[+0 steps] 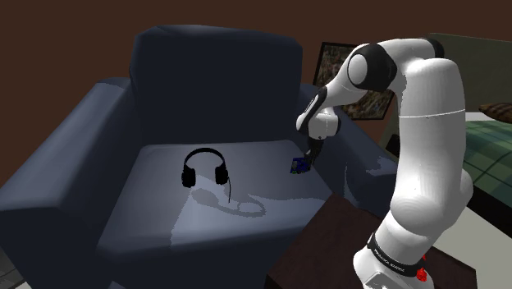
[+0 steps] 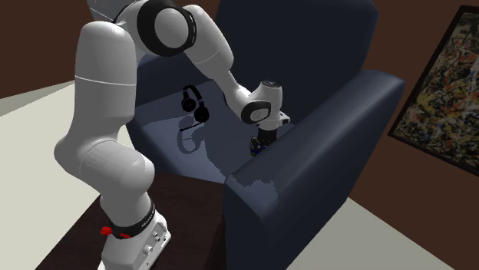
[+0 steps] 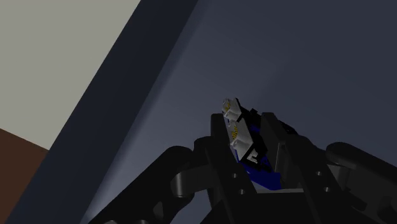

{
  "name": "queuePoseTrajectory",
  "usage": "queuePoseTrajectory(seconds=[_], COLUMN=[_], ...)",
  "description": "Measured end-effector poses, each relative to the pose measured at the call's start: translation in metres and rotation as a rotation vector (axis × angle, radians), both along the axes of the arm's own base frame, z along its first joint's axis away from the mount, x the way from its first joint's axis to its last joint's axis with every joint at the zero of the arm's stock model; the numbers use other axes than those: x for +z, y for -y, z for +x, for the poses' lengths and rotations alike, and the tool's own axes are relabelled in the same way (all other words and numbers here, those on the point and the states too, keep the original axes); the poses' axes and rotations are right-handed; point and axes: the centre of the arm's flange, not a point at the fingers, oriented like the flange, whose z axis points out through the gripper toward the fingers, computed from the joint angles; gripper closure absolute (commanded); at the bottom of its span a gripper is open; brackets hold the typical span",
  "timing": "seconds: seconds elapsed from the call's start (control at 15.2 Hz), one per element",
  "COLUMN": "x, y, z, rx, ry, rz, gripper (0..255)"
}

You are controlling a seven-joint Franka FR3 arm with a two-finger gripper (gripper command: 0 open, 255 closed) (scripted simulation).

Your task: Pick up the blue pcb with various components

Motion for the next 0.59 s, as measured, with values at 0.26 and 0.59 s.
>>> queuePoseTrajectory(seconds=[0.26, 0.59], x=[0.000, 0.022], y=[0.000, 0.000], z=[0.001, 0.000], rx=[0.000, 0.000], ry=[0.000, 0.000], rz=[0.000, 0.000], gripper=[255, 255])
